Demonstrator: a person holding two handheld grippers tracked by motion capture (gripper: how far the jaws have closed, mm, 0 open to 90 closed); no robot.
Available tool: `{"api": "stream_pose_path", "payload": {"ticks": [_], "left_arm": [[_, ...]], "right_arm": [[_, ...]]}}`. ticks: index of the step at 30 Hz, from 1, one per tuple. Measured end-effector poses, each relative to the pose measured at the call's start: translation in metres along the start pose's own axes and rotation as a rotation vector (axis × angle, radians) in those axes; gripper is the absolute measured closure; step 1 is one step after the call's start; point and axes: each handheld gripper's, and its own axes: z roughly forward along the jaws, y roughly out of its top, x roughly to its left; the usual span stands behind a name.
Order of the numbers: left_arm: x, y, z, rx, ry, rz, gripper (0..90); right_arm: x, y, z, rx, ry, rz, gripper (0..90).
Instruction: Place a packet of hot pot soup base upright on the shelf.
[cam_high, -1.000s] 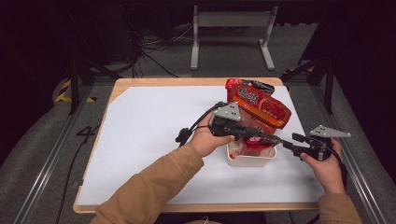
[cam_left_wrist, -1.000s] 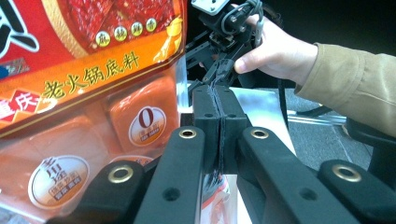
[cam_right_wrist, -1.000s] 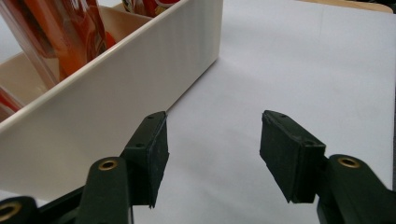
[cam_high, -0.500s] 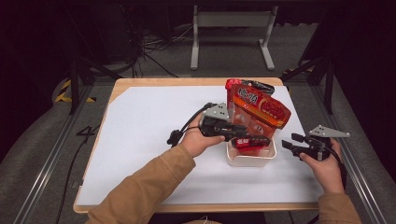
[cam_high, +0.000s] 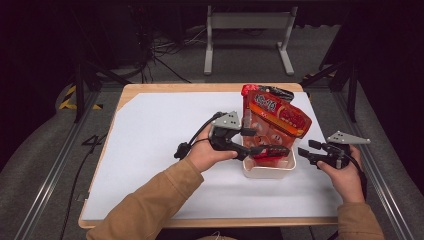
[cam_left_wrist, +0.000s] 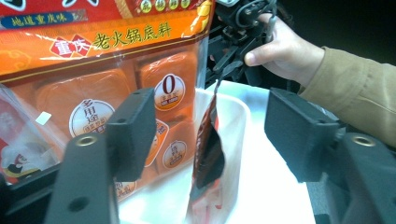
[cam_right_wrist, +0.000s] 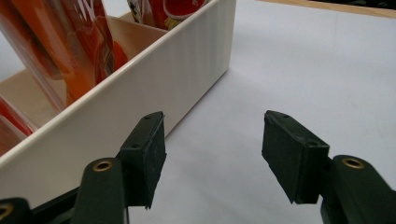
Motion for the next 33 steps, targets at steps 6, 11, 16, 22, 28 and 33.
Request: {"api": "stream_pose_path", "payload": {"ticks": [6, 11, 16, 22, 28, 33], "left_arm": [[-0.008, 0.001, -0.022, 0.034, 0.068, -0.002, 26.3], [-0.009, -0.004, -0.043, 0.035, 0.104, -0.028, 24.9], [-0.004, -0.014, -0.069, 0.041, 0.171, -0.041, 22.9], [0.002, -0.030, -0.097, 0.023, 0.220, -0.071, 21.7], [0.001, -0.045, -0.116, 0.013, 0.244, -0.089, 21.7], [-0.001, -0.055, -0.136, 0.006, 0.277, -0.102, 21.3]], "right_arm": [[0.003, 0.005, 0.003, -0.022, 0.012, 0.018, 37.2], [0.006, 0.007, 0.003, -0.027, 0.016, 0.011, 37.0], [0.008, 0.009, 0.003, -0.034, 0.018, 0.005, 36.8], [0.010, 0.011, 0.001, -0.048, 0.020, 0.003, 36.2], [0.010, 0.011, -0.001, -0.054, 0.016, 0.004, 34.2], [0.010, 0.011, -0.004, -0.065, 0.015, 0.015, 30.4]]}}
